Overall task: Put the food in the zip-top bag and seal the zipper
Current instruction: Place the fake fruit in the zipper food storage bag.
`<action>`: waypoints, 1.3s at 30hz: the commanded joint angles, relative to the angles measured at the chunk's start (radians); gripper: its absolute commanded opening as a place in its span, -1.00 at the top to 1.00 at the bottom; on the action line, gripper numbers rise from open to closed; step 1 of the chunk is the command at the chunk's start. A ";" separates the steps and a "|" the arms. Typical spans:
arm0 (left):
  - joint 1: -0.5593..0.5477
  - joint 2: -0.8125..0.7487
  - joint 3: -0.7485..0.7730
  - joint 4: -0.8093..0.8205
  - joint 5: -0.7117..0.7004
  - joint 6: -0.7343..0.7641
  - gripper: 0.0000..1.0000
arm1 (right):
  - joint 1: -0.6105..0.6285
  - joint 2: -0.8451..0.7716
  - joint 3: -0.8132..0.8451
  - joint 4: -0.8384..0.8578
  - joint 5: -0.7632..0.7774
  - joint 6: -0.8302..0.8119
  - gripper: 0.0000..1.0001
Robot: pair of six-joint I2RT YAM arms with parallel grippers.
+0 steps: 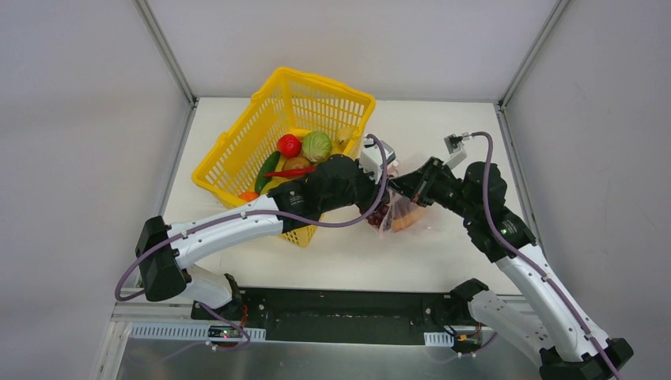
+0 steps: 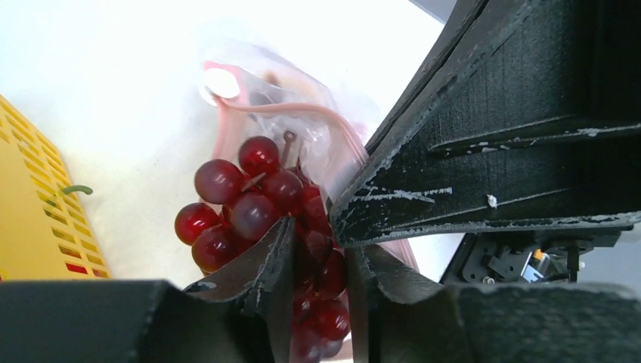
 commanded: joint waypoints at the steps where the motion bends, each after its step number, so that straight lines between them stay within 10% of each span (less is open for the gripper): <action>1: -0.006 -0.006 0.038 0.136 0.009 0.008 0.40 | 0.002 -0.040 0.050 0.045 0.052 0.060 1.00; 20: -0.006 -0.190 -0.046 0.046 -0.072 -0.038 -0.36 | -0.016 -0.114 -0.076 0.185 0.205 0.212 1.00; 39: -0.019 -0.250 -0.194 -0.135 -0.263 -0.586 -0.08 | -0.041 -0.148 -0.069 0.132 0.202 0.178 1.00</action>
